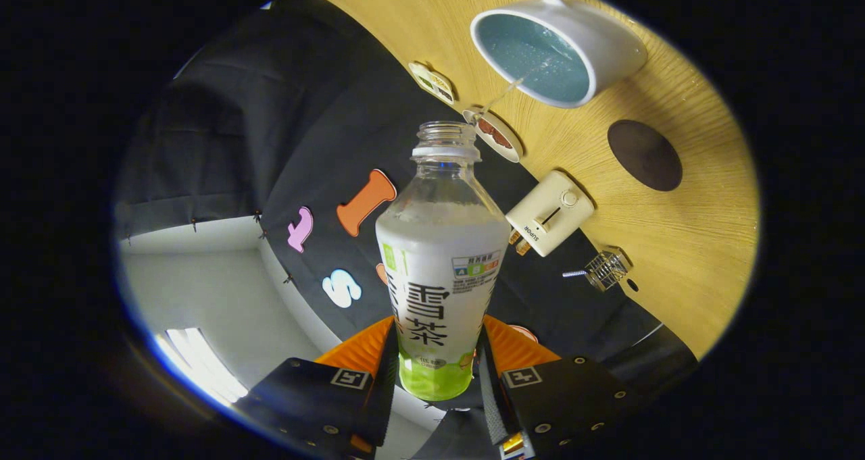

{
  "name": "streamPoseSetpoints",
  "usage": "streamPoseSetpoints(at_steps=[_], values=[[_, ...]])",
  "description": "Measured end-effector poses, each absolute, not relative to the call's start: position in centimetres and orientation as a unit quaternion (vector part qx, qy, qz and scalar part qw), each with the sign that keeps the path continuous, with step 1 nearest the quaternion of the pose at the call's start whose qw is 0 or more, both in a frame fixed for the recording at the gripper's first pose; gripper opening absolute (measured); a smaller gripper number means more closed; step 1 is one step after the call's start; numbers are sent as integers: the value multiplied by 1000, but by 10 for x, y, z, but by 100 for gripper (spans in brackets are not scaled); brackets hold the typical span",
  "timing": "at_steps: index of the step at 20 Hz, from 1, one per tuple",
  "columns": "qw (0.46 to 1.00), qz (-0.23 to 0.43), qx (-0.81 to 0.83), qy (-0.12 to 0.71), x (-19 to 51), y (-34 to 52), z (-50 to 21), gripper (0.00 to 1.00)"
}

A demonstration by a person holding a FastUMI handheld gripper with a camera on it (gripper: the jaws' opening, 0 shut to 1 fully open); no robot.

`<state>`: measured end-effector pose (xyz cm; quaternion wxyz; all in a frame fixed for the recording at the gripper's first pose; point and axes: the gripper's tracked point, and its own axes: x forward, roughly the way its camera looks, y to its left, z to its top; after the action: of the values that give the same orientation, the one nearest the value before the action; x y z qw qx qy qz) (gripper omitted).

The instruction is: Take the bottle from table, then pour the juice into the cup, finally place the bottle on the coaster

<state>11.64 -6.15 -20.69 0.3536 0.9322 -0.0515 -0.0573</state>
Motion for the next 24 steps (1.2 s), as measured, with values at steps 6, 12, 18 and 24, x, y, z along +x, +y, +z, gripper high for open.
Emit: streamPoseSetpoints(at_steps=[6,12,18,24], values=[[362,-64,929,-48,111,-61,-216,57],[398,-89,913,-20,96,-47,-253,57],[591,-86,799,69,91,-24,-270,57],[792,-74,605,40,83,-51,-264,57]])
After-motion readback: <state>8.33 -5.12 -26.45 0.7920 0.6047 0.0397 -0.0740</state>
